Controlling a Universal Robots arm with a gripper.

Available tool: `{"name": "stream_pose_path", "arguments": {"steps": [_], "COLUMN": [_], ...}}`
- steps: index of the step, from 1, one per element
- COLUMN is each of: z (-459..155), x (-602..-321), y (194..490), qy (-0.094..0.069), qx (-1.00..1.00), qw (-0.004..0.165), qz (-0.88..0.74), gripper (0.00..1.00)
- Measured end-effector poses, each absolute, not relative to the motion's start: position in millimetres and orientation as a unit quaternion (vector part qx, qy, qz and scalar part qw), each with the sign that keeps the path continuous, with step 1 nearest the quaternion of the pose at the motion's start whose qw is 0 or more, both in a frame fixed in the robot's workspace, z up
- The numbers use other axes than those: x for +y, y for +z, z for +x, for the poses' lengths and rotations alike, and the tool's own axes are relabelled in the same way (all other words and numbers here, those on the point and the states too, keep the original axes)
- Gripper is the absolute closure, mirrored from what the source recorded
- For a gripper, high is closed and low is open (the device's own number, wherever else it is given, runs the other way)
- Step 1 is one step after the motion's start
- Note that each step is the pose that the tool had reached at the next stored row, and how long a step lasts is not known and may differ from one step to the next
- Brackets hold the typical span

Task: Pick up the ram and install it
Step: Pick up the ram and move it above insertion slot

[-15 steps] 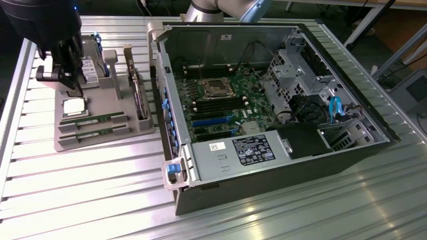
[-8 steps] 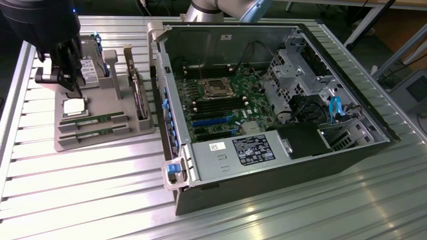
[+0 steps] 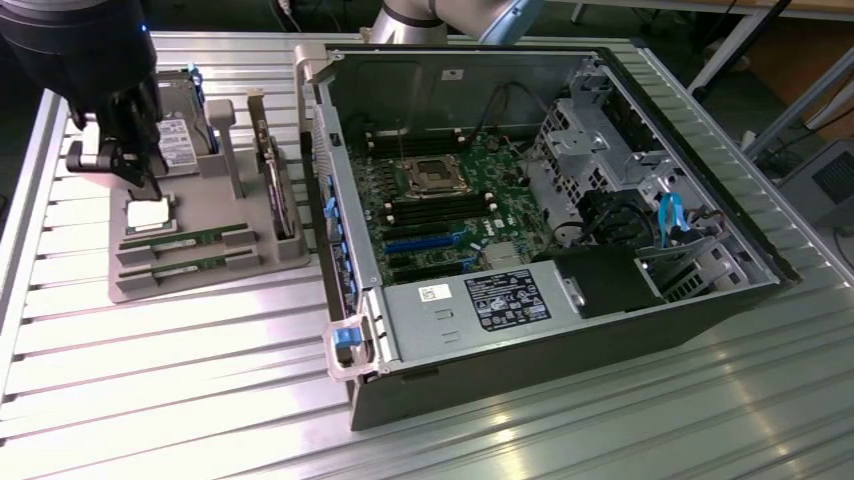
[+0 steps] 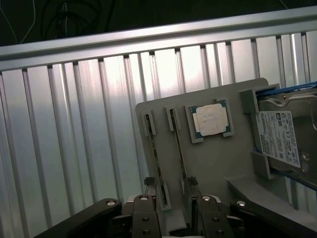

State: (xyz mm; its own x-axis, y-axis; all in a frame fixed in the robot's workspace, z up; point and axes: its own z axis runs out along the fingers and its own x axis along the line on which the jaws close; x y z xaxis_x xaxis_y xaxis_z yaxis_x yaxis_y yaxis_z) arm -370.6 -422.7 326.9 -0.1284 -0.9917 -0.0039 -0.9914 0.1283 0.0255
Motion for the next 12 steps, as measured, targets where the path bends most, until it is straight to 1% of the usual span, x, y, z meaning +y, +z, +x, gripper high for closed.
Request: {"name": "stream_pose_path", "arguments": {"steps": [12], "z": [-373.8], "x": [-423.0], "y": [319.2], "qy": [-0.011], "qx": [-0.751], "qw": [0.007], "qz": [0.660], "gripper": [0.64]}}
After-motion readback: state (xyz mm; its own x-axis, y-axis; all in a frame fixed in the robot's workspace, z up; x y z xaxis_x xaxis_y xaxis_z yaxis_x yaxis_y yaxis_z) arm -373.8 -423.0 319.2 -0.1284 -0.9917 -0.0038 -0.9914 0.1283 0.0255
